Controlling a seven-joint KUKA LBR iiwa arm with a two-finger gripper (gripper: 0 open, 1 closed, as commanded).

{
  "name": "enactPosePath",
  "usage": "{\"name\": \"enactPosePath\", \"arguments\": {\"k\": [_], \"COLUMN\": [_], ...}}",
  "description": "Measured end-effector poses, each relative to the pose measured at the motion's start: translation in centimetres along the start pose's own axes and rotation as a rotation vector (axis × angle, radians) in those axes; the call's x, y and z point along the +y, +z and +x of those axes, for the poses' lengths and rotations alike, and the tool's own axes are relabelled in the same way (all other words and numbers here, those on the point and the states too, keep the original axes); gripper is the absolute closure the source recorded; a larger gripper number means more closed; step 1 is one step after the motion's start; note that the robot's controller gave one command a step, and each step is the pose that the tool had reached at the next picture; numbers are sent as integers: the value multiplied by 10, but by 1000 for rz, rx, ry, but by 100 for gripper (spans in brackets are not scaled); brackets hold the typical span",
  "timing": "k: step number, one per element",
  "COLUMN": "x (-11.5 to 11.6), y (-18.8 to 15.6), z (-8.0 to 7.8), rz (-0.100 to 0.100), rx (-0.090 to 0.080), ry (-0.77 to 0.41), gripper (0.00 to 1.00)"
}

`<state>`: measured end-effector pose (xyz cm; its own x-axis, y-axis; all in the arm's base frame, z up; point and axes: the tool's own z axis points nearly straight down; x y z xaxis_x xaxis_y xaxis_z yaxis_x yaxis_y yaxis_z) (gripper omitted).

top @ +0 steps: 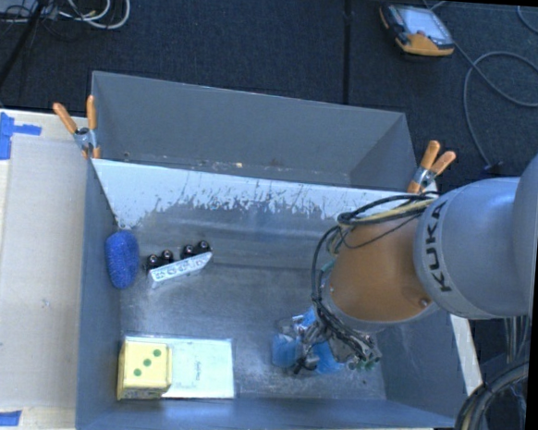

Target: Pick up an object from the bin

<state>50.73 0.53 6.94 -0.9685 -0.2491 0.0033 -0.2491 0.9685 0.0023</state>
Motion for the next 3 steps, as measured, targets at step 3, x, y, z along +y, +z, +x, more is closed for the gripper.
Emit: {"name": "enactPosePath", "arguments": {"k": [3], "x": [16], "y": [-63], "z": [-8], "rz": [2], "rx": [-12], "ry": [-23], "gripper": [100]}}
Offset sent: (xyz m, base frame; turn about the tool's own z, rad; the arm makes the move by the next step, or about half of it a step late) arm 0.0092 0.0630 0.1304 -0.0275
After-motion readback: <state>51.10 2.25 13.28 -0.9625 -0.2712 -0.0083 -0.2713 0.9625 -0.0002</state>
